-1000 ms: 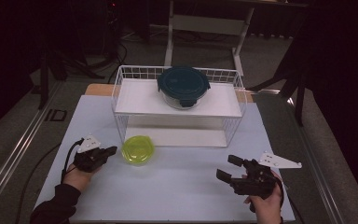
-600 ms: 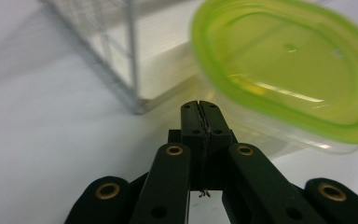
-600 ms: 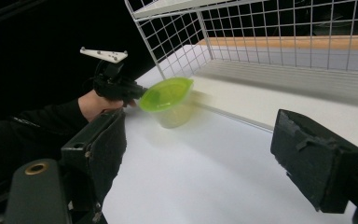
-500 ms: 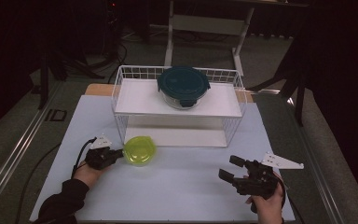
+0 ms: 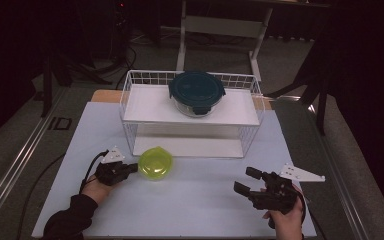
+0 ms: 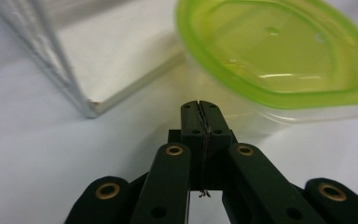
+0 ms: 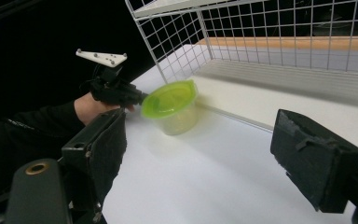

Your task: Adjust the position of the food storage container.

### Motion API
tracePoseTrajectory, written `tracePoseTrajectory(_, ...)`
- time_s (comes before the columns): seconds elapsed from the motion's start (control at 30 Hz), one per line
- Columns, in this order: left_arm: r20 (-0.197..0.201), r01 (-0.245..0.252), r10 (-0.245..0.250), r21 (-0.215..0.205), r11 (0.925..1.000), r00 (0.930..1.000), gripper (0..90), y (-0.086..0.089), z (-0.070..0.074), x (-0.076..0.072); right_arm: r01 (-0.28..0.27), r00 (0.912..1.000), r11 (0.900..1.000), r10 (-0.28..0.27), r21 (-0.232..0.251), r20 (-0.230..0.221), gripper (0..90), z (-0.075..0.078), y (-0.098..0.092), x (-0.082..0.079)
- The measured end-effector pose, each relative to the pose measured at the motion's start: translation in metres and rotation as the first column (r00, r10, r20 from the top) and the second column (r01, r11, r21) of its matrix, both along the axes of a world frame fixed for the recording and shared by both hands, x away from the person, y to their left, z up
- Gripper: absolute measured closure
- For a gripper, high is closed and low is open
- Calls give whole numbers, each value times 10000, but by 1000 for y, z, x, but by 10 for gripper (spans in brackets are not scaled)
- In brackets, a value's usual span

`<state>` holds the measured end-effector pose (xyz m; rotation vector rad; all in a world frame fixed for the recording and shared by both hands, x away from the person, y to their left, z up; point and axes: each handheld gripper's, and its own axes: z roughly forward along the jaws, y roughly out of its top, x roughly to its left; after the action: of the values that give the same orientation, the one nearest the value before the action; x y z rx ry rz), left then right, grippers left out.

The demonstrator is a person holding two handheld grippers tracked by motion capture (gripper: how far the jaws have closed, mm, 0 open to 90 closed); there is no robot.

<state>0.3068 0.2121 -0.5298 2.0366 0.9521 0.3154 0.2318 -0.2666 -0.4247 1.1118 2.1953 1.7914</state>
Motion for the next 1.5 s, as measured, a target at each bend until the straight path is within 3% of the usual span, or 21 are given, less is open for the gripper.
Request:
tracePoseTrajectory(0.27,-27,134,-135,-337,9993,9999,892,-3,-3,7,80,9999,10000,-80,5,-94,178,-3,-2,2)
tracePoseTrajectory(0.5,31,456,-455,-388,9982,9990,893,-12,-1,-1,76,9999,10000,-76,14,-89,177,-3,-2,2)
tracePoseTrajectory(0.67,-79,697,-699,-200,9974,9975,893,-22,-1,-6,63,9999,10000,-63,17,-108,178,-4,-2,2)
tracePoseTrajectory(1.07,-448,1600,-1606,-162,9870,9860,892,-51,1,-16,43,9999,10000,-43,16,-100,178,-4,-2,1)
tracePoseTrajectory(1.43,-434,1066,-1051,338,9937,9935,893,-49,0,6,106,9999,9999,-105,83,-78,178,-2,-5,1)
tracePoseTrajectory(1.5,-492,1006,-992,252,9946,9938,893,-50,-1,11,100,9999,9999,-99,91,-78,178,-2,-5,1)
